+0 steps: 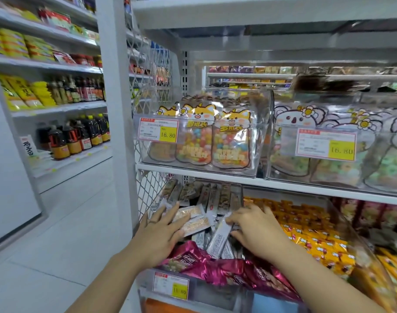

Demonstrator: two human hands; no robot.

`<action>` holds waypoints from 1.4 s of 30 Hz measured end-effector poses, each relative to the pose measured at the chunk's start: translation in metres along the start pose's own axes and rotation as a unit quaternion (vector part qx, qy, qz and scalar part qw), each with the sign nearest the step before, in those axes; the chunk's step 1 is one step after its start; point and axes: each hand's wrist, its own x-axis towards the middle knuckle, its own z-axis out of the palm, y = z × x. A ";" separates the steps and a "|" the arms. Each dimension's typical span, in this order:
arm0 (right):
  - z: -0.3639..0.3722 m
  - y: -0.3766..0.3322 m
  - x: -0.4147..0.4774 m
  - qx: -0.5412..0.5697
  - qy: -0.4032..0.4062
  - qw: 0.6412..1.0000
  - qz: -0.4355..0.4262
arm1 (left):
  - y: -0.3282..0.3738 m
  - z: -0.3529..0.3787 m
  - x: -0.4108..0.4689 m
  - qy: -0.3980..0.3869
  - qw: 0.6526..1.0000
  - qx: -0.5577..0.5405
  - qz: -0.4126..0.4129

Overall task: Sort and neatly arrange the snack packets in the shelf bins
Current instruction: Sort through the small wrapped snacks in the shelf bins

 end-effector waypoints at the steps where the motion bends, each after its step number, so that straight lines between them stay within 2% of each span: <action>1: 0.000 0.002 -0.003 -0.008 -0.005 1.000 0.001 | 0.001 -0.001 -0.002 0.004 1.000 -0.013 -0.001; 4: -0.001 0.008 -0.016 0.004 0.005 1.000 -0.003 | 0.008 -0.006 -0.011 0.050 0.996 -0.071 0.001; 9: -0.008 0.009 -0.040 0.081 0.052 0.995 -0.028 | 0.039 -0.023 -0.028 0.193 0.967 -0.162 0.033; 13: -0.018 0.016 -0.070 0.123 0.081 0.988 -0.035 | 0.088 -0.036 -0.035 0.215 0.960 -0.157 0.088; 19: -0.028 0.063 -0.122 0.122 0.120 0.985 0.025 | 0.173 -0.021 -0.024 0.199 0.957 -0.122 0.173; 26: -0.026 0.144 -0.181 0.090 0.097 0.982 0.137 | 0.261 0.009 0.001 0.145 0.950 -0.135 0.243; 31: -0.010 0.209 -0.207 0.082 0.101 0.960 0.248 | 0.310 0.028 0.023 0.112 0.946 -0.157 0.259; 35: 0.002 0.261 -0.217 0.034 0.079 0.938 0.335 | 0.337 0.045 0.044 0.064 0.950 -0.166 0.259; 39: 0.011 0.293 -0.214 0.014 0.063 0.928 0.368 | 0.350 0.056 0.064 0.026 0.957 -0.159 0.241; 42: 0.017 0.304 -0.208 0.009 0.007 0.923 0.385 | 0.355 0.062 0.078 0.018 0.958 -0.154 0.242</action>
